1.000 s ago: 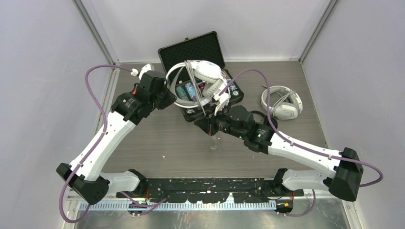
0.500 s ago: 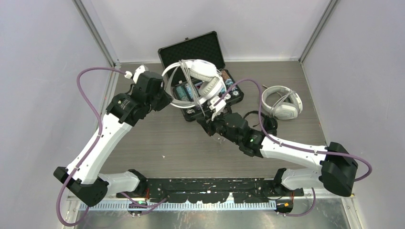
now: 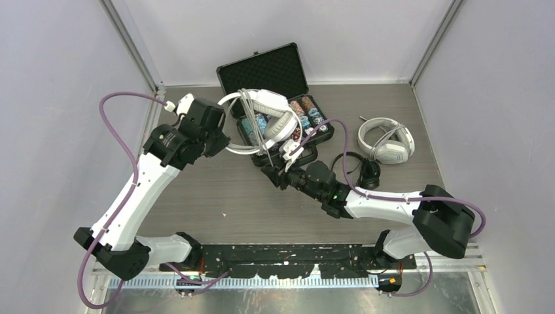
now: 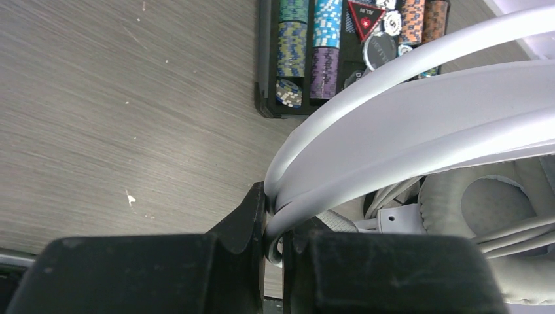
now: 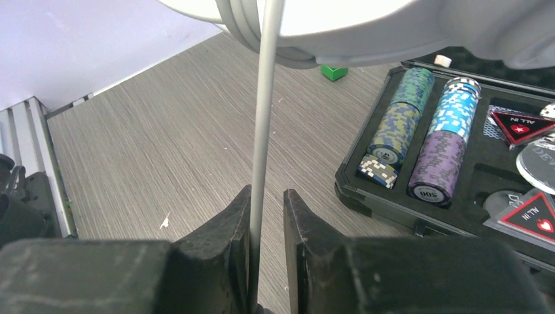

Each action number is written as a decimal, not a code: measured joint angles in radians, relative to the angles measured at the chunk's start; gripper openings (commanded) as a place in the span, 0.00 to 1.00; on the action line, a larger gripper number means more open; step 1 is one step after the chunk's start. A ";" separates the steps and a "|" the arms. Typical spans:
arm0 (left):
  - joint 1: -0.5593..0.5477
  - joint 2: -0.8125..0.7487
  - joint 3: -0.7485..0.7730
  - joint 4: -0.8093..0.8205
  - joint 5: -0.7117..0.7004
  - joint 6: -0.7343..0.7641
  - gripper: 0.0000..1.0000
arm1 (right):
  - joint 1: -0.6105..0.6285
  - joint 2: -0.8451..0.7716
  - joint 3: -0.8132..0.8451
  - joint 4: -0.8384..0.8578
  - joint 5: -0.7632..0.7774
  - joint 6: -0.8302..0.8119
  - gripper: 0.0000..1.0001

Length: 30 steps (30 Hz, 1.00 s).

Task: Wrap the headphones
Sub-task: Wrap the headphones cable around the headphones.

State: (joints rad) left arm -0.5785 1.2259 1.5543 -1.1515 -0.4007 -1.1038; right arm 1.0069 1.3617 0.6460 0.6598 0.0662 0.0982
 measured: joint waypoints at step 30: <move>0.004 -0.001 0.054 0.035 -0.018 -0.047 0.00 | 0.002 0.020 -0.143 0.172 -0.062 -0.141 0.57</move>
State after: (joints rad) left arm -0.5747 1.2247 1.6081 -1.1160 -0.4187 -1.1503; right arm 1.0088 1.3815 0.5034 0.8322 0.0044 -0.0429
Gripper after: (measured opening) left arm 0.083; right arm 0.495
